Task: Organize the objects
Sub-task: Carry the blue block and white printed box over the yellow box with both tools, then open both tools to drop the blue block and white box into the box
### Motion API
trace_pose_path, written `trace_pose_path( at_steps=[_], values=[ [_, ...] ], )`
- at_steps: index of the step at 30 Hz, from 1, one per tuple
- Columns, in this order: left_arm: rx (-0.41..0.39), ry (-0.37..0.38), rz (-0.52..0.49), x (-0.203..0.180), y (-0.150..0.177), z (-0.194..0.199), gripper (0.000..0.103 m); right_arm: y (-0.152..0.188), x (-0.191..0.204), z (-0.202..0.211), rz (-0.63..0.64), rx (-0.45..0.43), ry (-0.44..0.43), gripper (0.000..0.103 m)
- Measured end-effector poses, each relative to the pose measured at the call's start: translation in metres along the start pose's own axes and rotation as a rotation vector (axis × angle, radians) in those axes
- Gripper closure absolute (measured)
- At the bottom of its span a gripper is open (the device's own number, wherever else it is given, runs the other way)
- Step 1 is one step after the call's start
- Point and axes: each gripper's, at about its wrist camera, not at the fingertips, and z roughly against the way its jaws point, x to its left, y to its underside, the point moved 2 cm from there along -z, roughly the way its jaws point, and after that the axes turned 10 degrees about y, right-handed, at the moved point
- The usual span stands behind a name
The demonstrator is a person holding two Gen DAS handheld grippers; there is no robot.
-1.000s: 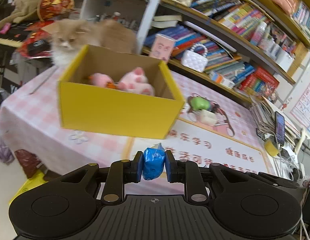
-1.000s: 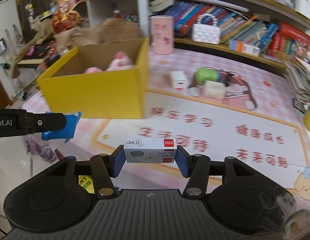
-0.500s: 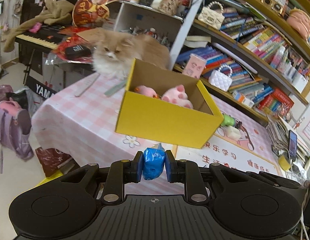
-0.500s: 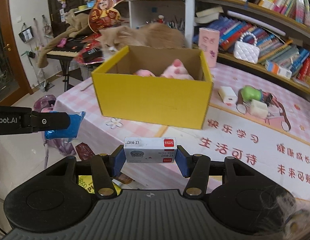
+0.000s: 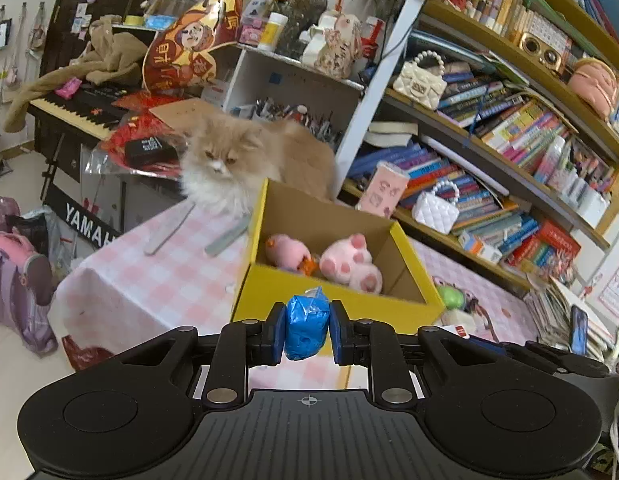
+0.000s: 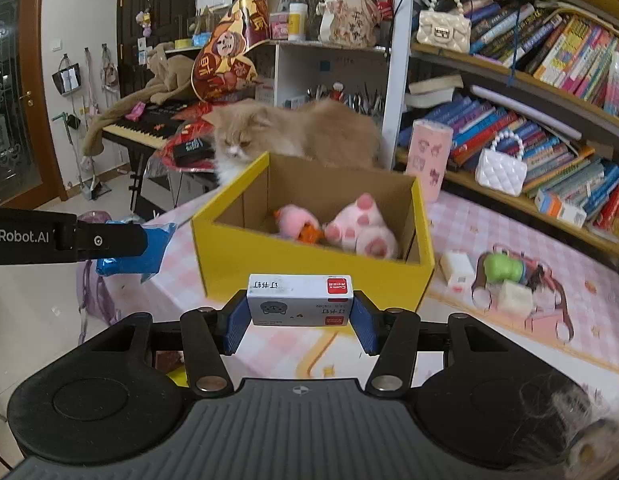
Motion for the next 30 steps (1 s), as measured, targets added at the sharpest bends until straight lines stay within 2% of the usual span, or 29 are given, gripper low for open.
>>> trace_pose_path(
  at_steps=[10, 14, 20, 30],
  values=[
    [-0.034, -0.001, -0.001, -0.002, -0.035, -0.045, 0.082, -0.04, -0.025, -0.051, -0.007, -0.032, 0.03, 0.052],
    [-0.026, -0.014, 0.005, -0.001, -0.043, -0.074, 0.082, -0.047, -0.034, -0.08, -0.002, 0.0, 0.029, 0.052],
    [0.031, -0.055, -0.008, 0.001, -0.045, -0.116, 0.082, -0.054, -0.041, -0.121, 0.03, 0.035, -0.001, 0.052],
    [0.109, -0.117, -0.055, -0.007, -0.045, -0.162, 0.082, -0.049, -0.049, -0.186, 0.083, 0.173, -0.064, 0.052]
  ],
)
